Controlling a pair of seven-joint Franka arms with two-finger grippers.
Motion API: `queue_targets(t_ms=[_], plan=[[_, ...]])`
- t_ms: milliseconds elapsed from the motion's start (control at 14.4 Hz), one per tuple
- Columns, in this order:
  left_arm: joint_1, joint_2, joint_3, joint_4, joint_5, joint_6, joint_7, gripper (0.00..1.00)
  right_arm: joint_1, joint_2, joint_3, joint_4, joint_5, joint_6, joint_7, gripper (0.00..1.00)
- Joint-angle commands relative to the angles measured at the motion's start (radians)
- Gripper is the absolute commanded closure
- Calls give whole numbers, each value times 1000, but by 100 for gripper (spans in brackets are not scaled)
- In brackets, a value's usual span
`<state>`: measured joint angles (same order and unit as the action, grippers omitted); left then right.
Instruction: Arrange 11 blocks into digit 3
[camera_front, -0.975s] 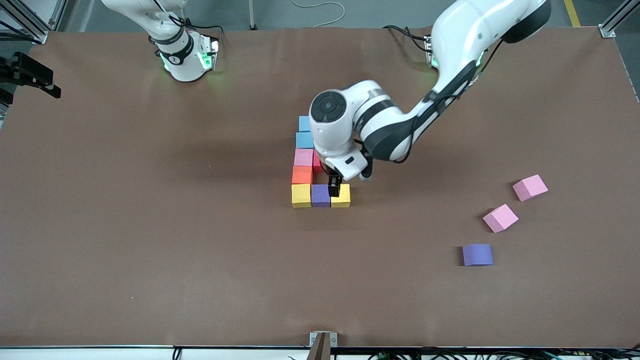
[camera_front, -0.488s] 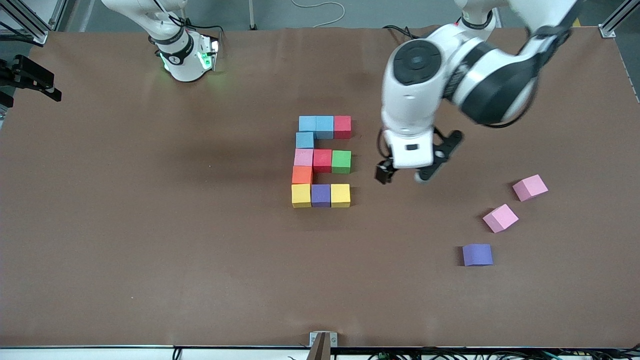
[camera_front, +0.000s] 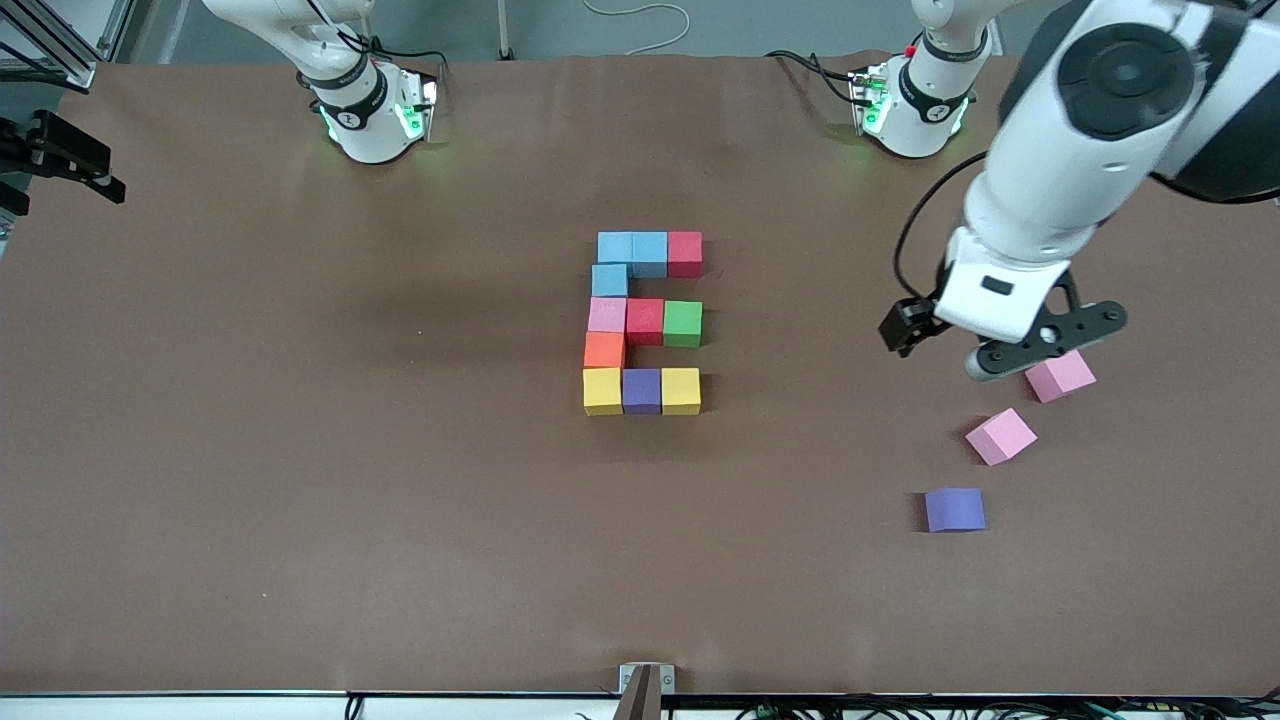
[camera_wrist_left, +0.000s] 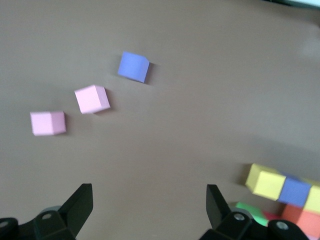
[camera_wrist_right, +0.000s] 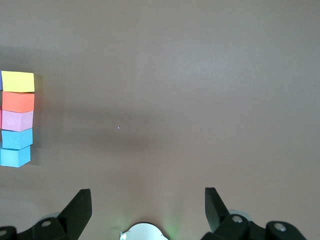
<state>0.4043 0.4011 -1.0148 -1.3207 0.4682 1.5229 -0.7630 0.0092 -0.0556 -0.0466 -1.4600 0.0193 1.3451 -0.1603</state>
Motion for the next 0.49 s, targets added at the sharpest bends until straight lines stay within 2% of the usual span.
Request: queue_targets(t_ms=[0,139,209,418], plan=[[-196,-137,312,23,-71,-55,270,0,-26,-32,30,-40,-10,13,-7,0],[-319,-236,590,3,-266,-56,355,0,-26,-33,30,-45,-9,8,-2,0],[-359,-269,684,-5,-330,-59,399,0,-28,-35,27,-46,-4,16,2,0],[-426,-336,868,-37,-365,-105,597,0,-28,-35,25,-36,1,14,43,0]])
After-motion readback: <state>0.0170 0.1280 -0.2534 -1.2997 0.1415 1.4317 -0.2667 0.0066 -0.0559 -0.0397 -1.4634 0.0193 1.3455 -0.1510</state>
